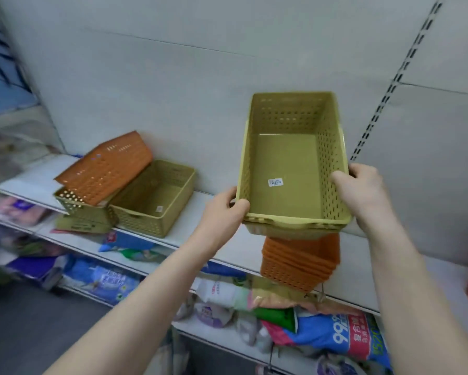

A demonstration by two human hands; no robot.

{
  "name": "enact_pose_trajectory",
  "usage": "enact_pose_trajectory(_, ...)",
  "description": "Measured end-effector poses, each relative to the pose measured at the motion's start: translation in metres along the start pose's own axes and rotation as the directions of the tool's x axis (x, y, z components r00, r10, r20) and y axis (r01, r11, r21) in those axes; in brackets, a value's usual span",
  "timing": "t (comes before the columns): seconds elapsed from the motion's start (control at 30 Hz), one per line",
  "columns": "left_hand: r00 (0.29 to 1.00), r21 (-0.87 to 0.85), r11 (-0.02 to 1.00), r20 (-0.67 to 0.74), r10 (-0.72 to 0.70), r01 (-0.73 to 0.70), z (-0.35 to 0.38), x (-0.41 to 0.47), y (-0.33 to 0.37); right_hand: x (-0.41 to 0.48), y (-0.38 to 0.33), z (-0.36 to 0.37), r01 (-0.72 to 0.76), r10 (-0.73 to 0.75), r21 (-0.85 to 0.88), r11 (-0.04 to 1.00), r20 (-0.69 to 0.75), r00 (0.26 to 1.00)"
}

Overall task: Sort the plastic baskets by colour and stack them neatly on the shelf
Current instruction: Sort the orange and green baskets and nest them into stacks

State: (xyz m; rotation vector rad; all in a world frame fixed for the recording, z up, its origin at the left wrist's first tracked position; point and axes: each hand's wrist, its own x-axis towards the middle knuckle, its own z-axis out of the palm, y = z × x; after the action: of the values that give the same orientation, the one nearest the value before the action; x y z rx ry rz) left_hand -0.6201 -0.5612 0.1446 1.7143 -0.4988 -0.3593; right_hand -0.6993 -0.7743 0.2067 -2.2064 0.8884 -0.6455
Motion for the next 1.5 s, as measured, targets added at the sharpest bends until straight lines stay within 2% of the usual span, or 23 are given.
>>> enact_pose_trajectory(0.13, 0.995, 0.061, 0.998, -0.101, 0.026, -0.019, -0.061, -0.001, -0.024, -0.013, -0.031, 0.072, 0.023, -0.026, 0.036, 0.999, 0.073, 0.997)
enact_pose_trajectory(0.27, 0.990, 0.083, 0.996, -0.142, 0.000, 0.012, -0.109, 0.010, -0.054, -0.014, -0.047, 0.136, 0.032, -0.034, 0.016, 0.999, 0.162, 0.986)
enact_pose_trajectory(0.37, 0.990, 0.148, 0.987, -0.139, -0.032, 0.053, -0.126, 0.029, -0.083, -0.008, -0.038, 0.179, -0.057, 0.049, 0.024, 0.998, 0.268, 0.962)
enact_pose_trajectory(0.43, 0.986, 0.174, 0.976, -0.130, -0.106, 0.128, -0.127, 0.041, -0.103, 0.001, -0.023, 0.205, -0.134, 0.136, -0.028, 0.991, 0.312, 0.940)
enact_pose_trajectory(0.57, 0.966, 0.235, 0.937, -0.071, -0.249, 0.259, -0.123, 0.067, -0.138, 0.013, 0.007, 0.247, -0.154, 0.190, -0.130, 0.979, 0.339, 0.921)
enact_pose_trajectory(0.7, 0.960, 0.272, 0.920, -0.075, -0.271, 0.281, -0.121, 0.084, -0.163, 0.016, 0.019, 0.276, -0.191, 0.260, -0.206, 0.960, 0.387, 0.885)
enact_pose_trajectory(0.9, 0.949, 0.378, 0.878, -0.004, -0.315, 0.293, -0.131, 0.101, -0.183, 0.023, 0.022, 0.299, -0.246, 0.341, -0.291, 0.925, 0.344, 0.875)
enact_pose_trajectory(0.93, 0.963, 0.434, 0.867, -0.004, -0.270, 0.245, -0.137, 0.101, -0.182, 0.024, 0.023, 0.300, -0.248, 0.348, -0.306, 0.919, 0.337, 0.875)
enact_pose_trajectory(0.97, 0.987, 0.498, 0.854, -0.025, -0.159, 0.150, -0.145, 0.100, -0.179, 0.024, 0.022, 0.302, -0.252, 0.357, -0.323, 0.912, 0.328, 0.874)
enact_pose_trajectory(1.0, 0.999, 0.567, 0.824, -0.042, 0.014, 0.012, -0.156, 0.098, -0.176, 0.026, 0.021, 0.302, -0.257, 0.368, -0.341, 0.904, 0.320, 0.873)
enact_pose_trajectory(1.03, 0.977, 0.636, 0.760, -0.047, 0.210, -0.133, -0.170, 0.096, -0.171, 0.026, 0.017, 0.302, -0.261, 0.378, -0.360, 0.896, 0.308, 0.873)
enact_pose_trajectory(1.1, 0.844, 0.733, 0.601, -0.068, 0.532, -0.319, -0.204, 0.091, -0.159, 0.024, 0.005, 0.302, -0.259, 0.371, -0.391, 0.883, 0.245, 0.896)
enact_pose_trajectory(1.13, 0.783, 0.772, 0.539, -0.088, 0.616, -0.337, -0.226, 0.090, -0.155, 0.021, -0.006, 0.303, -0.240, 0.338, -0.407, 0.881, 0.188, 0.922)
enact_pose_trajectory(1.17, 0.755, 0.806, 0.508, -0.121, 0.645, -0.305, -0.250, 0.088, -0.150, 0.016, -0.019, 0.305, -0.209, 0.284, -0.417, 0.884, 0.127, 0.950)
enact_pose_trajectory(1.23, 0.783, 0.846, 0.513, -0.220, 0.582, -0.144, -0.302, 0.089, -0.147, 0.003, -0.057, 0.316, -0.094, 0.119, -0.387, 0.917, 0.042, 0.992)
enact_pose_trajectory(1.3, 0.856, 0.834, 0.551, -0.293, 0.426, 0.012, -0.351, 0.099, -0.153, -0.004, -0.105, 0.337, 0.047, -0.043, -0.297, 0.954, 0.023, 0.999)
enact_pose_trajectory(1.33, 0.900, 0.816, 0.575, -0.287, 0.327, 0.051, -0.369, 0.105, -0.158, -0.005, -0.128, 0.352, 0.102, -0.095, -0.254, 0.962, 0.039, 0.995)
enact_pose_trajectory(1.4, 0.963, 0.795, 0.603, -0.208, 0.170, 0.065, -0.394, 0.113, -0.167, -0.006, -0.175, 0.385, 0.186, -0.165, -0.192, 0.964, 0.117, 0.979)
enact_pose_trajectory(1.5, 0.986, 0.781, 0.624, -0.089, 0.144, -0.020, -0.407, 0.114, -0.178, -0.011, -0.239, 0.423, 0.218, -0.187, -0.104, 0.970, 0.243, 0.952)
